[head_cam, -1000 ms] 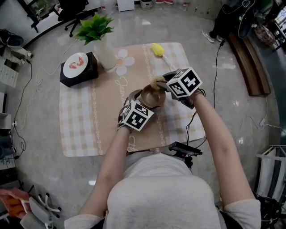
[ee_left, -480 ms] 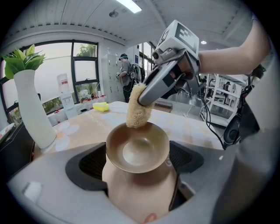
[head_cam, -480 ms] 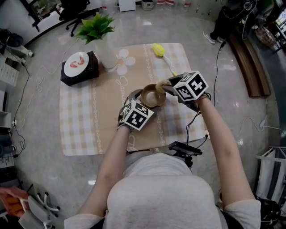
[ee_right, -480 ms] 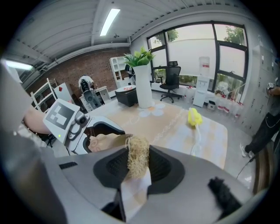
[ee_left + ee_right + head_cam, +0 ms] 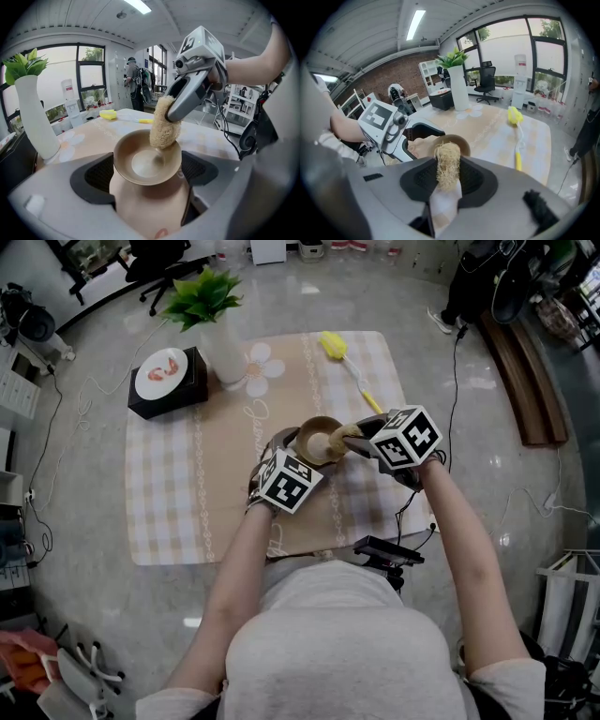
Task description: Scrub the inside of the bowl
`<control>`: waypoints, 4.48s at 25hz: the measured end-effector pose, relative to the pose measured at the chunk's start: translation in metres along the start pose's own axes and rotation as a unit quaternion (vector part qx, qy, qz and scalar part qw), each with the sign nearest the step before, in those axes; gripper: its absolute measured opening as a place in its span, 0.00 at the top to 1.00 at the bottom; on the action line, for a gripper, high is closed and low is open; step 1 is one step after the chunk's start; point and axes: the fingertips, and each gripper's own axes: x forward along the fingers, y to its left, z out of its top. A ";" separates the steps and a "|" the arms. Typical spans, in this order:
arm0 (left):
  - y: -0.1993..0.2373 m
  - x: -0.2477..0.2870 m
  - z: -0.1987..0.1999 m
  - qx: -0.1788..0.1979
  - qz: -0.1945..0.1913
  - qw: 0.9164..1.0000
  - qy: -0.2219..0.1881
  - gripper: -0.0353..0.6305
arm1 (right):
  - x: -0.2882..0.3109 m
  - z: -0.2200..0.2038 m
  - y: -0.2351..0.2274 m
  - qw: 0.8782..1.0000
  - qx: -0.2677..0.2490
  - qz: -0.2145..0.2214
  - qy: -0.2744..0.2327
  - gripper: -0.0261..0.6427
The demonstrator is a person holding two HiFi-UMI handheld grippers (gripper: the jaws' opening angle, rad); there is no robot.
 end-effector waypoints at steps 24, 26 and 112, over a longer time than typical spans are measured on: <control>-0.001 0.000 -0.001 0.003 0.000 1.000 0.003 0.25 | 0.020 0.018 0.051 0.987 -0.027 0.141 -0.070 0.81; -0.001 0.000 -0.001 0.003 0.000 1.000 0.004 0.25 | 0.023 0.023 0.053 0.985 -0.027 0.149 -0.079 0.81; -0.001 0.000 -0.002 0.017 -0.003 1.000 0.009 0.25 | 0.054 0.014 -0.022 0.998 0.001 -0.060 0.027 0.81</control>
